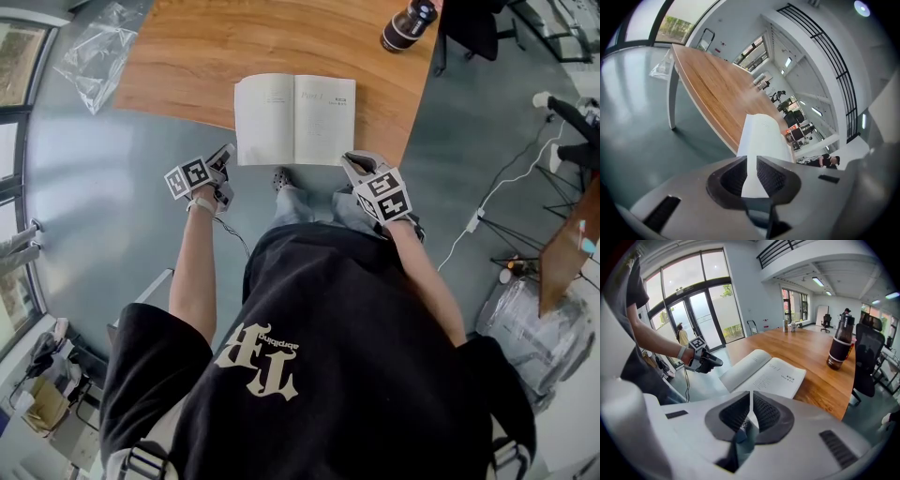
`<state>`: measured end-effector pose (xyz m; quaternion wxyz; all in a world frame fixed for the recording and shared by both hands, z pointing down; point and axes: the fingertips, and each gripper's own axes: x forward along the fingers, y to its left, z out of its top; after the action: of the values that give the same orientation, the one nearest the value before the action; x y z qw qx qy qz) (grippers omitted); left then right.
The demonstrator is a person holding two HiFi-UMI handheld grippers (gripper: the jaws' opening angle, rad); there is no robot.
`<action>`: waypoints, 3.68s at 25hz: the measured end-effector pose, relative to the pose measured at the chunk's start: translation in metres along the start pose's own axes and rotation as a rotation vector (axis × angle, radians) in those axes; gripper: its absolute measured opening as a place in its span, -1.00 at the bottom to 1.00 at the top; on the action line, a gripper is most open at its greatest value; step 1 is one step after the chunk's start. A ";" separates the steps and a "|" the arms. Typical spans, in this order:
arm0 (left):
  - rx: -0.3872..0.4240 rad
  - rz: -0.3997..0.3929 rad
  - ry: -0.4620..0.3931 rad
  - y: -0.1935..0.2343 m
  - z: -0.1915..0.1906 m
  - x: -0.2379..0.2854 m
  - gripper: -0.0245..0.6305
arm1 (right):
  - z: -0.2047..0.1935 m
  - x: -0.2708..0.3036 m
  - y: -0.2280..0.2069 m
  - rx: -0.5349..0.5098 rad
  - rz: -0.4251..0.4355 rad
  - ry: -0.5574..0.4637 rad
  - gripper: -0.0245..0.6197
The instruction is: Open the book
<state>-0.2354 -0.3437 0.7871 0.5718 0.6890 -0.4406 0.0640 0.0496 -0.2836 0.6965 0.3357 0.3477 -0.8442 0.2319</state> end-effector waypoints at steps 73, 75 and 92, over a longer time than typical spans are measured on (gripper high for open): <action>1.083 0.354 0.278 -0.147 -0.097 0.122 -0.11 | -0.043 -0.020 -0.060 -0.046 0.077 0.054 -0.90; 1.056 0.367 0.259 -0.139 -0.088 0.111 -0.11 | -0.040 -0.008 -0.056 -0.051 0.092 0.067 -0.90; 0.952 0.212 0.160 -0.120 -0.067 0.039 -0.11 | 0.002 0.102 0.030 -0.110 0.252 0.147 -0.90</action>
<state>-0.1026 -0.3128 0.7452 0.2160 0.8181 -0.3850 0.3686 -0.0281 -0.3093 0.7645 0.3833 0.2022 -0.8657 0.2504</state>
